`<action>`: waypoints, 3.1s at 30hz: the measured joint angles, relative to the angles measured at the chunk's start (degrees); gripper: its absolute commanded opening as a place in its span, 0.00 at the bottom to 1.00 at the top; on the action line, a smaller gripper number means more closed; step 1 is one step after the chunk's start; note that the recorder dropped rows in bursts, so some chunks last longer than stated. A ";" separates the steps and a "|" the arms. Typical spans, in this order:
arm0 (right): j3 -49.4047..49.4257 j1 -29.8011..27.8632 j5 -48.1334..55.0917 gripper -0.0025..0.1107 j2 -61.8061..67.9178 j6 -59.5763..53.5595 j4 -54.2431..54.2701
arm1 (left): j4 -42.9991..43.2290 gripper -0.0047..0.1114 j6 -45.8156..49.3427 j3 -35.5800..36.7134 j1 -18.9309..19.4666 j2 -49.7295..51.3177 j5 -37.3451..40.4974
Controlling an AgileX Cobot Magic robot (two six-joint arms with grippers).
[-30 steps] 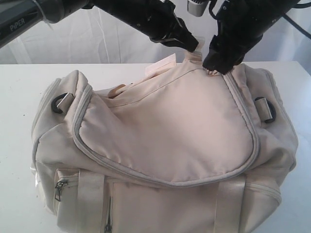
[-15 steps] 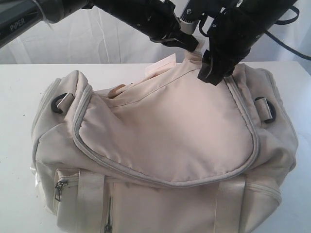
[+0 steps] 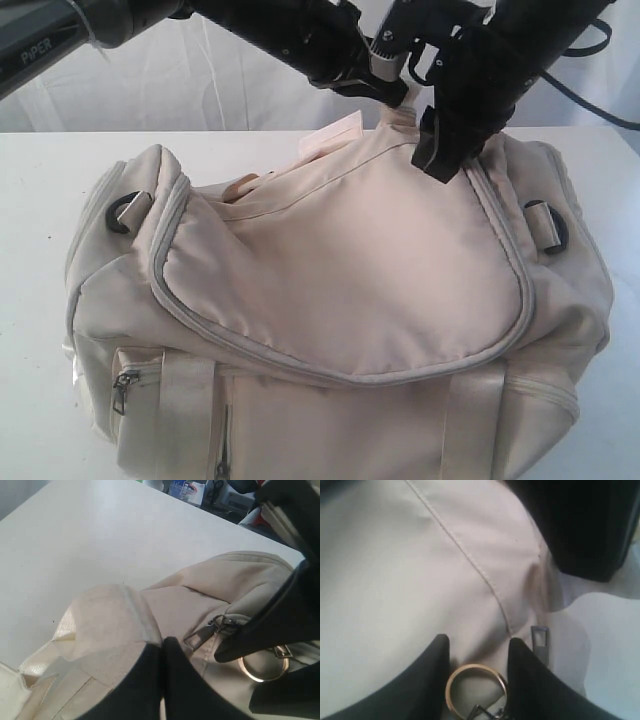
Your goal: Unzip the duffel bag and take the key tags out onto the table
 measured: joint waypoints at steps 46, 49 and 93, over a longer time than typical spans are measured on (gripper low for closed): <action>0.21 0.00 6.57 0.26 -10.21 20.39 5.95 | 0.59 0.04 -1.72 0.00 0.00 -0.25 -1.85; 0.21 0.00 6.47 0.40 -9.21 27.31 7.23 | 0.59 0.04 -1.72 0.00 0.00 -0.25 -1.85; 0.21 0.00 7.88 0.38 -5.50 46.84 2.31 | 0.59 0.04 -1.81 0.00 0.00 -0.25 -1.75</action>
